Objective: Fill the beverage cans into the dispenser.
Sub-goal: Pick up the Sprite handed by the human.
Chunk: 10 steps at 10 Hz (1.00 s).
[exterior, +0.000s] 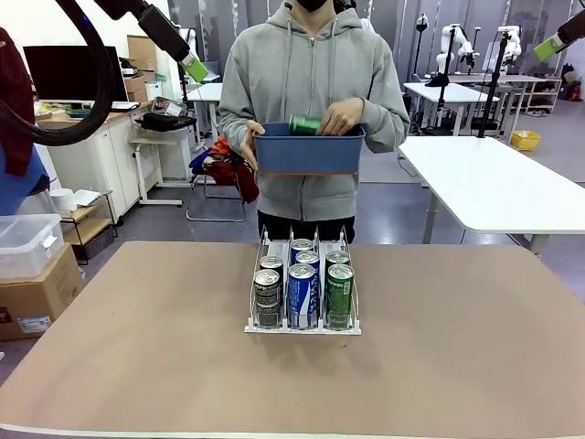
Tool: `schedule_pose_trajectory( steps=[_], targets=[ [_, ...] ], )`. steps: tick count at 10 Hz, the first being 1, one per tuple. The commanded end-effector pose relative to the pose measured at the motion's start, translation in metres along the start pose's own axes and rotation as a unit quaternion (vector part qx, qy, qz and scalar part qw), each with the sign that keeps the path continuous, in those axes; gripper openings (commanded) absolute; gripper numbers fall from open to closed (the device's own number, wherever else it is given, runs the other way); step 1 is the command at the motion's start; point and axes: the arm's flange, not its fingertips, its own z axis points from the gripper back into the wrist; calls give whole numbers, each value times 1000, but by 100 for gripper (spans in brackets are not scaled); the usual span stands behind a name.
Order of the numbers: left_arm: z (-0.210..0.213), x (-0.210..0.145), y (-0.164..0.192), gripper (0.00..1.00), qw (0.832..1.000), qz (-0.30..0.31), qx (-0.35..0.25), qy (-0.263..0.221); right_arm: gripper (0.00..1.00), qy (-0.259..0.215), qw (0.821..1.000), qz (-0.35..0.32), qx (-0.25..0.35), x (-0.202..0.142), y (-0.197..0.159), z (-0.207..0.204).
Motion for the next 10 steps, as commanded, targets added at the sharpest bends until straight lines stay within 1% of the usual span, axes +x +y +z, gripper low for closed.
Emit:
schedule_pose_trajectory(
  steps=[1, 10],
  targets=[
    [2, -4, -1, 100, 1000, 11, -7, -1, 100, 0, 1000, 0, 1, -1, 1, 0],
    [2, -4, -1, 100, 1000, 11, -7, -1, 100, 0, 1000, 0, 1, -1, 1, 0]
  ],
)
